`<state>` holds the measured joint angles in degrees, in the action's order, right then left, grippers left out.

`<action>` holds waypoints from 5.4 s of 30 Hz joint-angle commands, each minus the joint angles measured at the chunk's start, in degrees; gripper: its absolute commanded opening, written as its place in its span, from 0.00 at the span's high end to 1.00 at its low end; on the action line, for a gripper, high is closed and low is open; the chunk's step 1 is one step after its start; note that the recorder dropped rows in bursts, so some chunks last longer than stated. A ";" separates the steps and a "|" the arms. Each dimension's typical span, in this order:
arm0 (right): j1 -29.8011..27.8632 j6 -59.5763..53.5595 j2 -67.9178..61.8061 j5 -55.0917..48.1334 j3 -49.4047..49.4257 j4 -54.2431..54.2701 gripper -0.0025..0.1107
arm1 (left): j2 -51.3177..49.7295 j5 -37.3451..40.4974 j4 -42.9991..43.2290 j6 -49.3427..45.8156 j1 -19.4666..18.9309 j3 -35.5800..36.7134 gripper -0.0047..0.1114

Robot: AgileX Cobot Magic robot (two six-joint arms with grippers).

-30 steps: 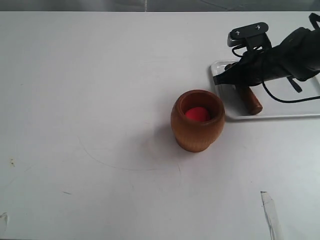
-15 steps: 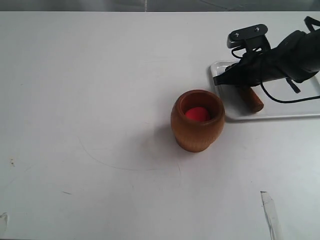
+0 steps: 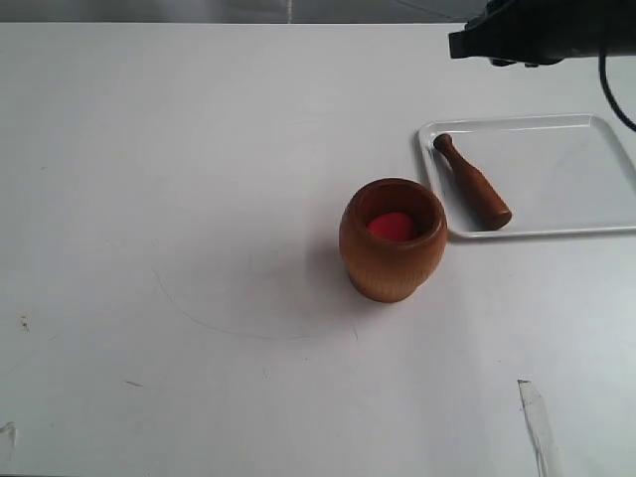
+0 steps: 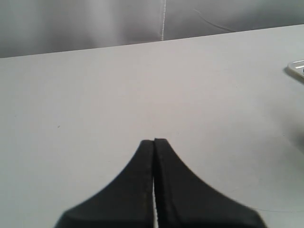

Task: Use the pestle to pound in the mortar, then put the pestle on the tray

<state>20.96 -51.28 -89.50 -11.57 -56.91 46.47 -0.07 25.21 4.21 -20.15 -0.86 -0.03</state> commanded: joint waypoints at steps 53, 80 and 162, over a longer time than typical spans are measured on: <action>0.95 24.53 86.54 -0.53 35.68 -16.59 0.98 | 0.07 -0.17 -0.42 0.47 0.44 0.03 0.96; -15.23 45.08 86.54 12.74 56.91 -46.95 0.98 | 0.07 -0.17 -0.42 0.47 0.44 0.03 0.96; -19.55 45.81 89.21 10.91 56.91 -46.95 0.98 | 0.07 -0.17 -0.42 0.47 0.44 0.03 0.96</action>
<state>1.75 -5.81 -0.67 -0.56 -0.18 0.00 -0.07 25.21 4.21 -20.15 -0.86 -0.03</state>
